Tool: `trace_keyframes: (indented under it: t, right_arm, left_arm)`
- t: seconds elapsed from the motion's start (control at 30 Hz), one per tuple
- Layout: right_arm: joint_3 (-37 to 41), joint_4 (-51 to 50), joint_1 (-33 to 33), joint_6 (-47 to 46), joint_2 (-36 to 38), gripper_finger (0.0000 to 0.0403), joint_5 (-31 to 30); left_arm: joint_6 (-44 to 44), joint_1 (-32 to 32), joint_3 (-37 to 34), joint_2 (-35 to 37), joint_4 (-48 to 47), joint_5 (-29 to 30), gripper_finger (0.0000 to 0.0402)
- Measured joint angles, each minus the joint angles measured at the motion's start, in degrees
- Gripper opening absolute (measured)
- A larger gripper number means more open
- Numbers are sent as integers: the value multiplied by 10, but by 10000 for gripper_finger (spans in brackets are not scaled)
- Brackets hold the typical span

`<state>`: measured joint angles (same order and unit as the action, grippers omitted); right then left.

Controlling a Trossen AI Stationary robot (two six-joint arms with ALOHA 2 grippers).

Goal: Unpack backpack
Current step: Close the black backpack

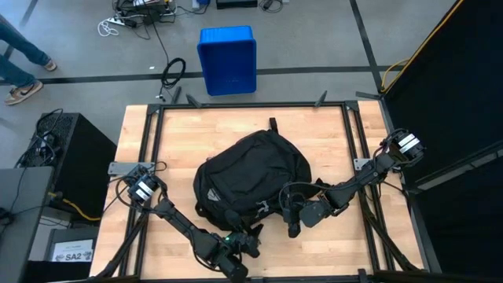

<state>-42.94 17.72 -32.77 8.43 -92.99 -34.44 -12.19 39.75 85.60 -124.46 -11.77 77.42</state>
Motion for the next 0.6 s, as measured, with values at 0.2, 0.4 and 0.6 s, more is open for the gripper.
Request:
trace_keyframes:
  t: [0.2, 0.4, 0.6]
  right_arm:
    - [0, 0, 0, 0, 0, 0, 0]
    - [0, 0, 0, 0, 0, 0, 2]
    - [0, 0, 0, 0, 0, 0, 2]
  left_arm:
    - [2, 0, 0, 0, 0, 15, 210]
    - [0, -5, 0, 0, 0, 17, 135]
    - [0, -14, 0, 0, 0, -8, 82]
